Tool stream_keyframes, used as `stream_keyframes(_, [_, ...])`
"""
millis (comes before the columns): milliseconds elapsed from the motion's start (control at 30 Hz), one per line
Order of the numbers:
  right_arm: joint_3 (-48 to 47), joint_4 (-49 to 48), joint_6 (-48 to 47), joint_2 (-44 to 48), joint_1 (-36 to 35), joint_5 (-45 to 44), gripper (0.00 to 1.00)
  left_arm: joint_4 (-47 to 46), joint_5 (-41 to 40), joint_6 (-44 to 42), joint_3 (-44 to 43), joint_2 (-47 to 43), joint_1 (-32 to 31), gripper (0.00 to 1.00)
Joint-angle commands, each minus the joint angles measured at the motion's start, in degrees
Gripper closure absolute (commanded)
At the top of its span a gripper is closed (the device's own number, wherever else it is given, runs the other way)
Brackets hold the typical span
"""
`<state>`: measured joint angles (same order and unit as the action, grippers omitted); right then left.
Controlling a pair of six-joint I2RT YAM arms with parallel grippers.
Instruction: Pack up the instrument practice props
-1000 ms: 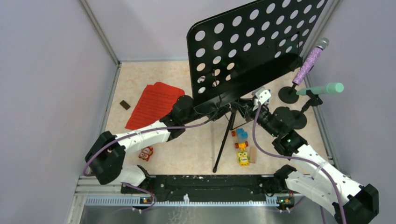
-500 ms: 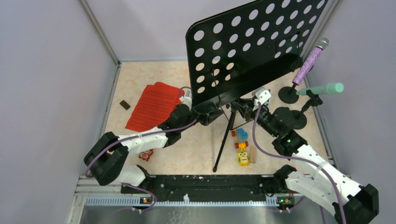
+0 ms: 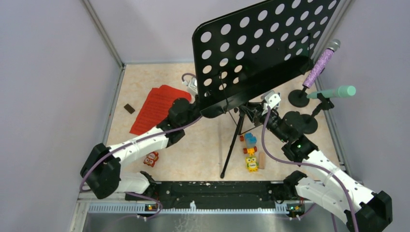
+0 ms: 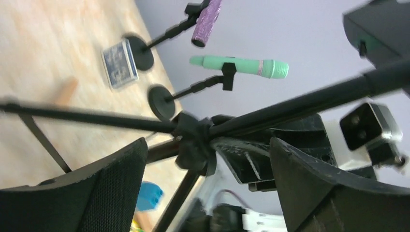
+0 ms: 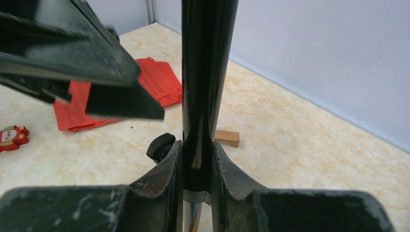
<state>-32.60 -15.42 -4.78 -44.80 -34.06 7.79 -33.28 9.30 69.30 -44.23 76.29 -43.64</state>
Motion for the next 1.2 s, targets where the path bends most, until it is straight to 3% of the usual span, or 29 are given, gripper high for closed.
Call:
stream_keyframes(0, [1.5,3.2,-1.3,0.3,-1.0,4.6,1.00,4.0,2.8,-35.7,-5.4,-4.4,-0.2,0.01])
stream_keyframes(167, [1.4,3.2,-1.3,0.2,-1.1,4.8,1.00,-15.0,18.2,-69.1,5.2,-6.7,-0.5,0.01])
stream_keyframes(233, [1.4,3.5,-1.5,0.5,-1.0,4.6,1.00,-21.7,24.1,-78.8,9.7,-7.1,-0.7,0.01])
stream_keyframes(300, [1.6,3.6,-1.6,0.7,-1.0,4.5,1.00,-20.9,30.3,-91.3,11.0,-6.9,-0.6,0.01])
stream_keyframes(433, [1.6,3.6,-1.6,0.8,-1.0,4.5,1.00,-12.6,31.5,-103.8,7.3,-5.0,-0.6,0.02])
stream_keyframes(667, [1.9,3.7,-1.9,1.3,-1.0,4.2,1.00,-9.4,28.2,-110.3,1.9,-0.3,-0.6,0.21])
stream_keyframes(833, [1.9,3.6,-2.0,1.4,-1.0,4.2,1.00,-9.8,29.3,-110.2,-0.5,3.3,-0.6,0.28])
stream_keyframes(1000, [1.9,3.6,-2.2,1.3,-1.0,4.1,1.00,-7.9,30.4,-110.0,-3.0,5.3,-0.6,0.50])
stream_keyframes(1167, [2.0,3.4,-2.2,1.3,-1.1,4.2,1.00,-7.1,31.8,-109.7,-3.8,5.9,-0.6,0.51])
